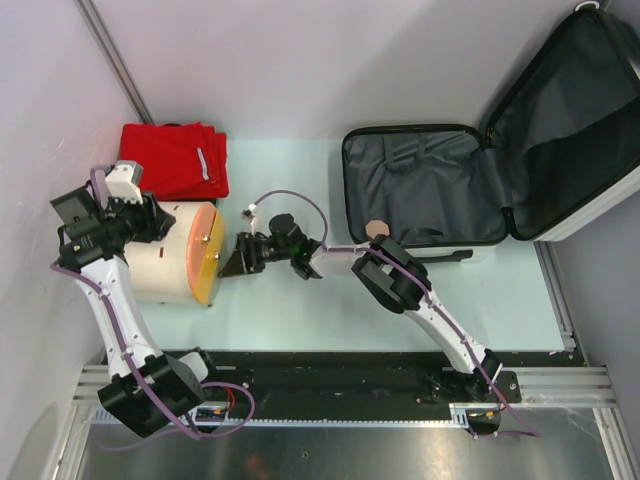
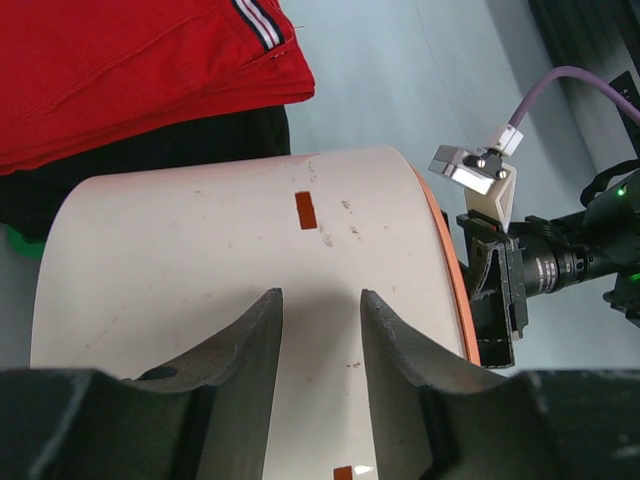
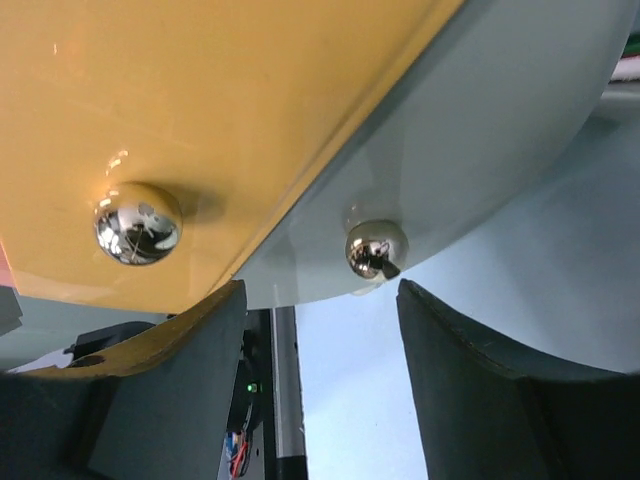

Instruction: Open, take out, and arrange the luggage

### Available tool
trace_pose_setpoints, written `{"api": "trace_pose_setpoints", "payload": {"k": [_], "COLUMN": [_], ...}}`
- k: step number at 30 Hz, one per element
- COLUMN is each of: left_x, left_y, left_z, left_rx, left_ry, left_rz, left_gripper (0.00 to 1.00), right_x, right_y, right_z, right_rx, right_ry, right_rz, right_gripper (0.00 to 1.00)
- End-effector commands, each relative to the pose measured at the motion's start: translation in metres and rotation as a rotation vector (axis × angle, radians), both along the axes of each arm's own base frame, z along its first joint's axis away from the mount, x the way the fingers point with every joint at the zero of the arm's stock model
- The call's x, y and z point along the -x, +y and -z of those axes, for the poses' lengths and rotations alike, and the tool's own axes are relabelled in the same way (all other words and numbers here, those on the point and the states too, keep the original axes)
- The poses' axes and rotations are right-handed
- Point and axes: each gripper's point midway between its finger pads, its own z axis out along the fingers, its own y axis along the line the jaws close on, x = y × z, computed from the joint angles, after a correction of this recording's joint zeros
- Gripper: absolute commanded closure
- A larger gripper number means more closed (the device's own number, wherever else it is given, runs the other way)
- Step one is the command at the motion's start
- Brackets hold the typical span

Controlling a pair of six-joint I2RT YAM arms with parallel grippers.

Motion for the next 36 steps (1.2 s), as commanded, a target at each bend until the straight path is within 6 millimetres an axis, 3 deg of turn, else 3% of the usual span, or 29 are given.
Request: {"api": "trace_pose_setpoints", "payload": {"k": [1,12,13,16,18,20,21,22,26,28,32,33,36], "left_x": [0.052,0.054,0.053,0.054,0.053,0.053,0.053,0.053,0.053,0.053,0.054,0.054,0.054], "left_y": [-0.01,-0.008,-0.007,-0.007,-0.008,-0.007,-0.008,-0.007,-0.007,-0.007,-0.005,-0.006,-0.005], "left_z": [0.079,0.08,0.08,0.081,0.082,0.083,0.084,0.084,0.085,0.085,0.085,0.085,0.086], "left_rx": [0.129,0.115,0.115,0.12,0.123,0.125,0.126,0.127,0.125,0.122,0.11,0.109,0.112], "left_ry": [0.404,0.409,0.409,0.413,0.417,0.421,0.424,0.423,0.427,0.428,0.426,0.426,0.429], "left_rz": [-0.088,-0.095,-0.095,-0.099,-0.096,-0.096,-0.094,-0.096,-0.096,-0.097,-0.098,-0.097,-0.099], "left_gripper": [0.57,0.57,0.56,0.56,0.57,0.57,0.57,0.57,0.57,0.57,0.57,0.57,0.57], "right_x": [-0.014,-0.019,-0.019,-0.023,-0.023,-0.026,-0.027,-0.028,-0.024,-0.023,-0.021,-0.022,-0.029], "right_y": [0.012,0.015,0.015,0.011,0.006,-0.005,-0.008,-0.016,-0.035,-0.042,-0.061,-0.063,-0.058], "right_z": [-0.017,-0.008,-0.008,-0.013,-0.019,-0.013,-0.021,-0.011,-0.009,-0.015,-0.008,-0.01,-0.016], "right_rx": [-0.056,-0.045,-0.045,-0.056,-0.063,-0.043,-0.059,-0.039,-0.029,-0.032,-0.004,-0.003,-0.018], "right_ry": [-0.027,-0.013,-0.01,-0.009,-0.025,-0.012,-0.025,-0.009,0.005,-0.014,0.015,0.012,-0.005], "right_rz": [0.035,0.045,0.046,0.05,0.044,0.052,0.053,0.059,0.054,0.053,0.06,0.063,0.078], "right_gripper": [0.34,0.57,0.67,0.8,0.85,0.86,0.88,0.94,1.0,1.0,0.99,0.8,0.41]}}
